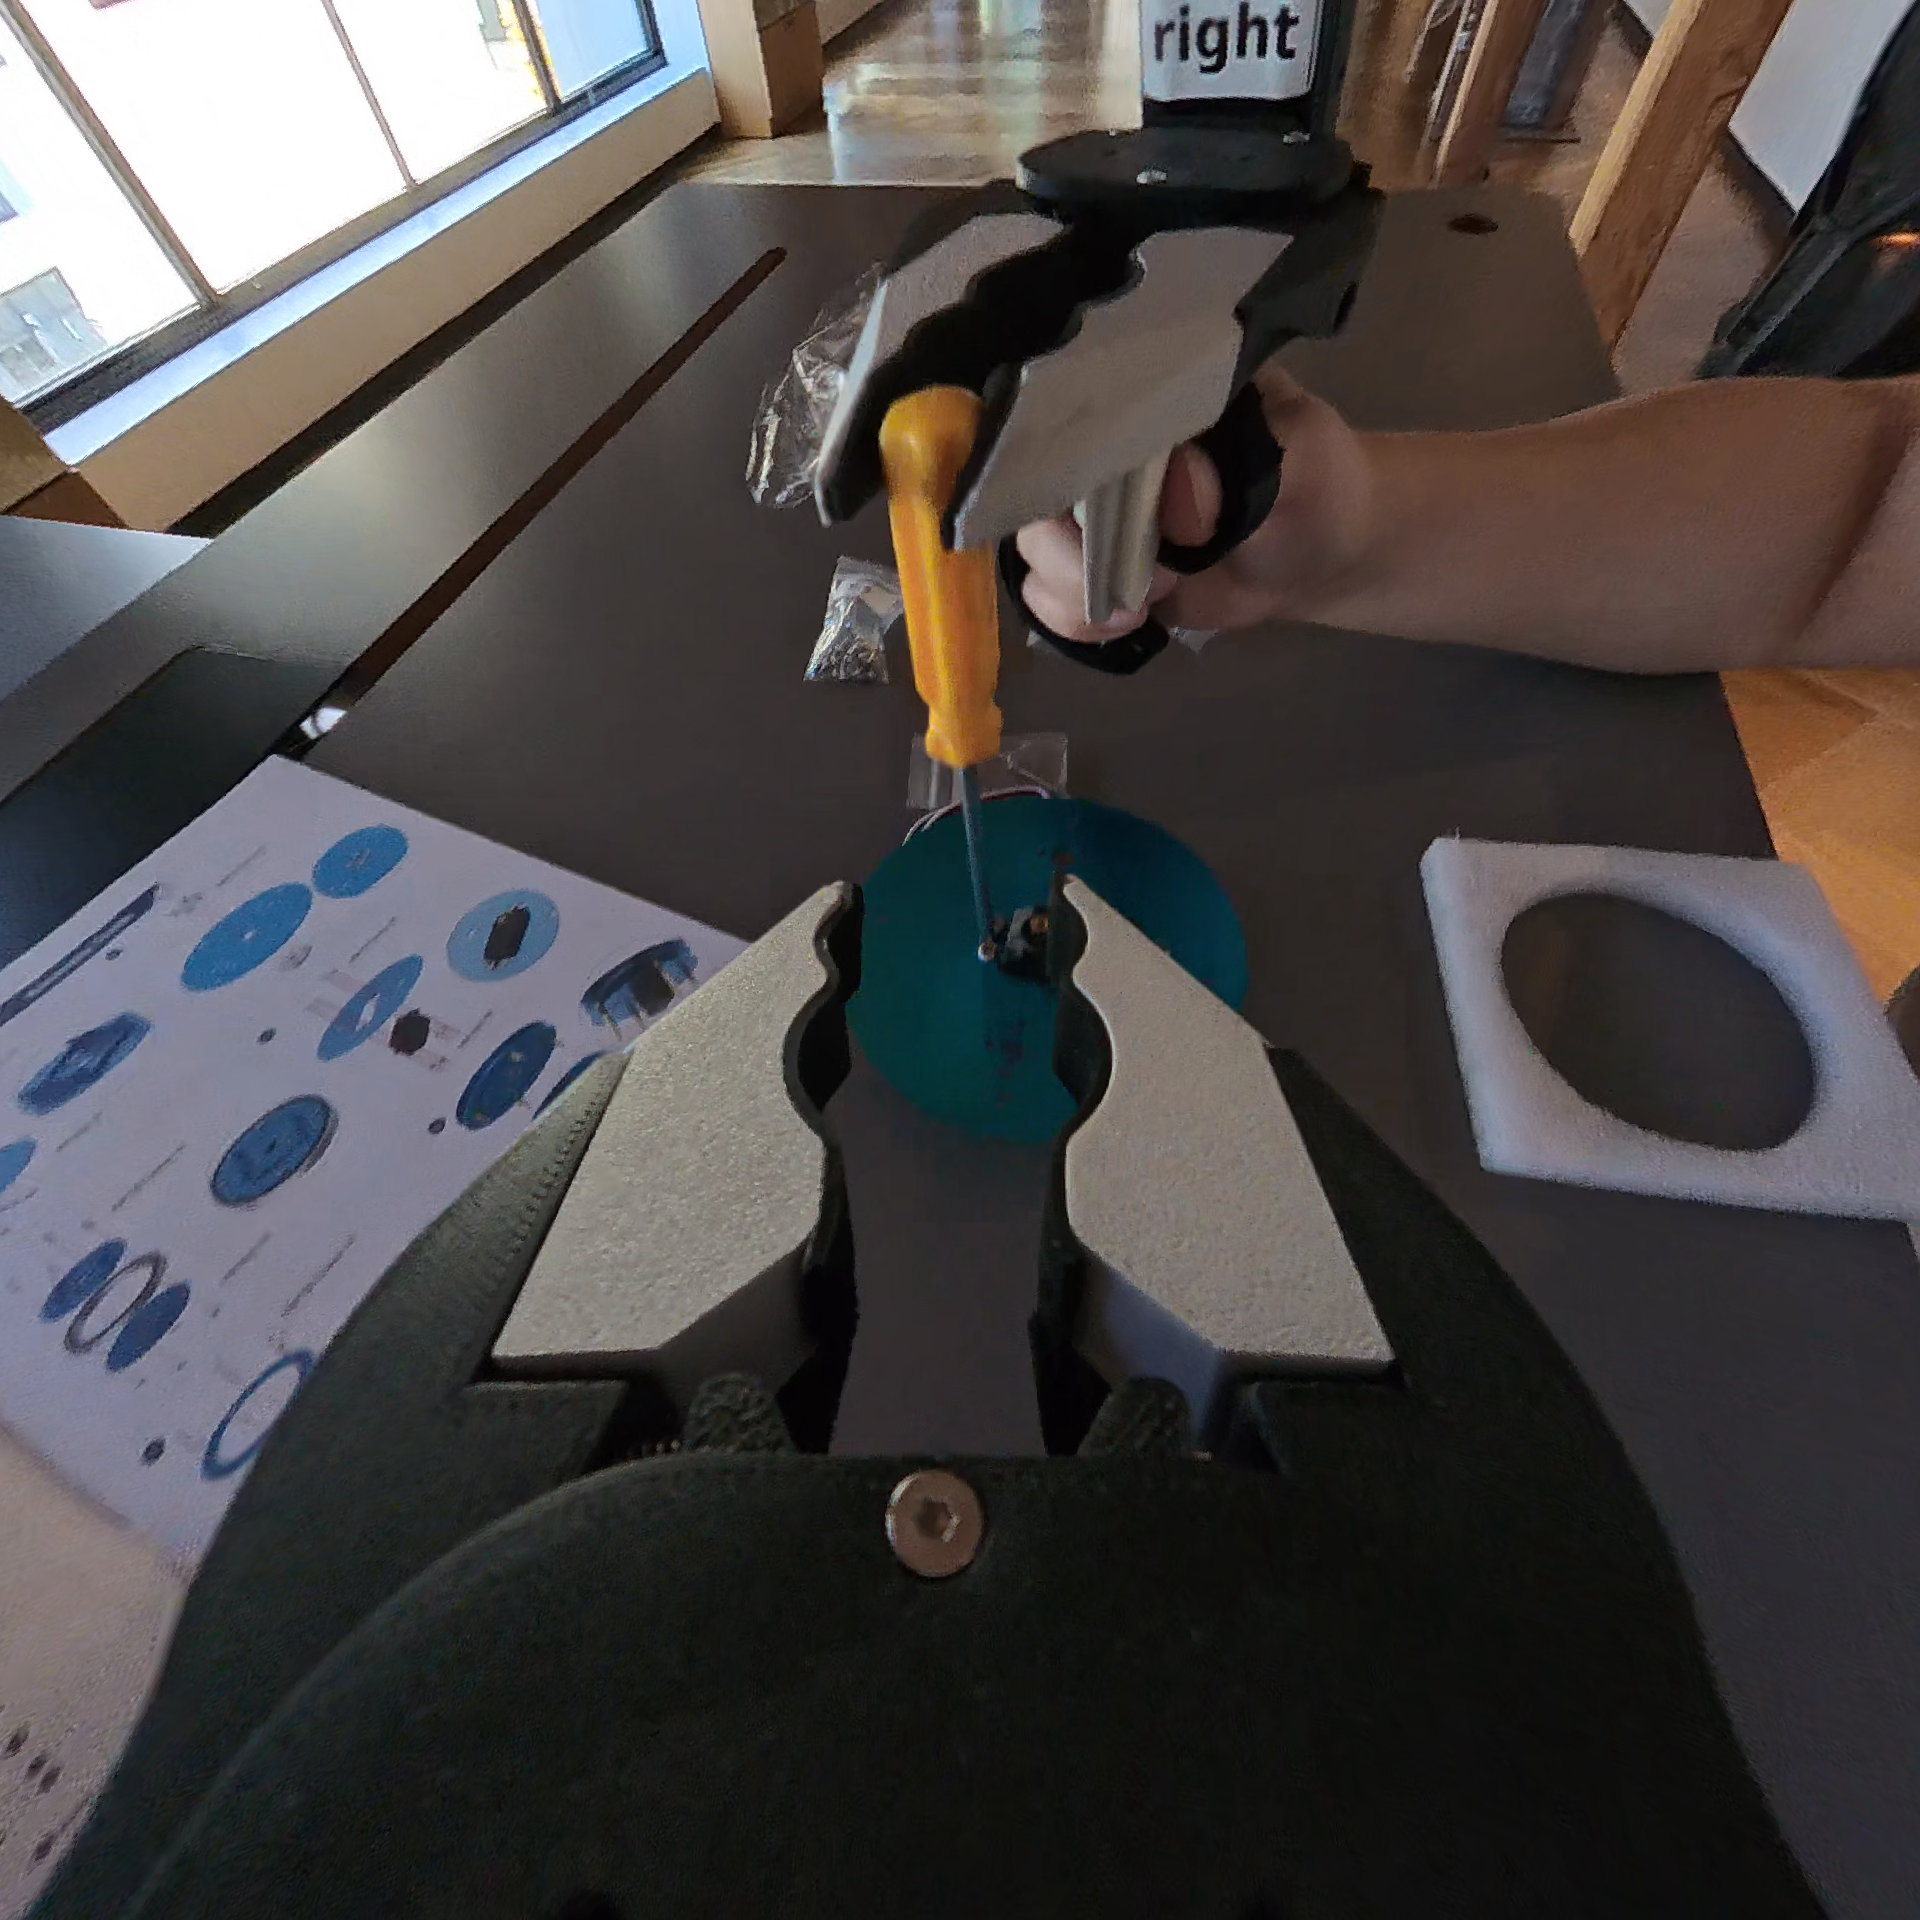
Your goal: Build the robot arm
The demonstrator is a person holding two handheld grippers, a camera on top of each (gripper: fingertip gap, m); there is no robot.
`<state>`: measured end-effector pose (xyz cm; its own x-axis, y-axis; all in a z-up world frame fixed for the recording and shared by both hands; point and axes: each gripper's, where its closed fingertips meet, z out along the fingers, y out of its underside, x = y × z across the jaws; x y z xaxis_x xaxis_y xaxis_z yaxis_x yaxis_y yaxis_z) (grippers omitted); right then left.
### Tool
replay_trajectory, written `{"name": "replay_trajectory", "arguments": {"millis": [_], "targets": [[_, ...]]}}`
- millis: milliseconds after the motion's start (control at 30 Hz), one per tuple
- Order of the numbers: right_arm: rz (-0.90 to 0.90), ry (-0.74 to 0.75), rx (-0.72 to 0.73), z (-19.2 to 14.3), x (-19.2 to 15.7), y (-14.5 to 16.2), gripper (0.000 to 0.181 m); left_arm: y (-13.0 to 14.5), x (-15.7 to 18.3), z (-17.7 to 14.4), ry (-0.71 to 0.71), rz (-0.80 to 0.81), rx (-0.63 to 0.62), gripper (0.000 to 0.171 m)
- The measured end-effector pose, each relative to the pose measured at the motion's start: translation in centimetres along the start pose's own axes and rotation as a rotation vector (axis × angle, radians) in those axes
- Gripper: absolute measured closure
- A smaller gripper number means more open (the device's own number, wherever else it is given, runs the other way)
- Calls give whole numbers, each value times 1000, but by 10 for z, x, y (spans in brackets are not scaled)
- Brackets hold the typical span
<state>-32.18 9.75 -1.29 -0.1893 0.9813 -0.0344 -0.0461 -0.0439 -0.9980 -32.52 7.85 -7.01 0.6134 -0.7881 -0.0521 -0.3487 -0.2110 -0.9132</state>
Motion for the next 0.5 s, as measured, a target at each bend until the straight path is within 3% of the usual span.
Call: {"name": "replay_trajectory", "arguments": {"millis": [233, 500], "targets": [[-7, 3, 1, 1, -2, 1, 164, -20, -5, 20, 23, -15, 55, 138], [1, 3, 15, -1, -2, 0, 164, -19, -6, 30, -2, 33, 29, 138]]}}
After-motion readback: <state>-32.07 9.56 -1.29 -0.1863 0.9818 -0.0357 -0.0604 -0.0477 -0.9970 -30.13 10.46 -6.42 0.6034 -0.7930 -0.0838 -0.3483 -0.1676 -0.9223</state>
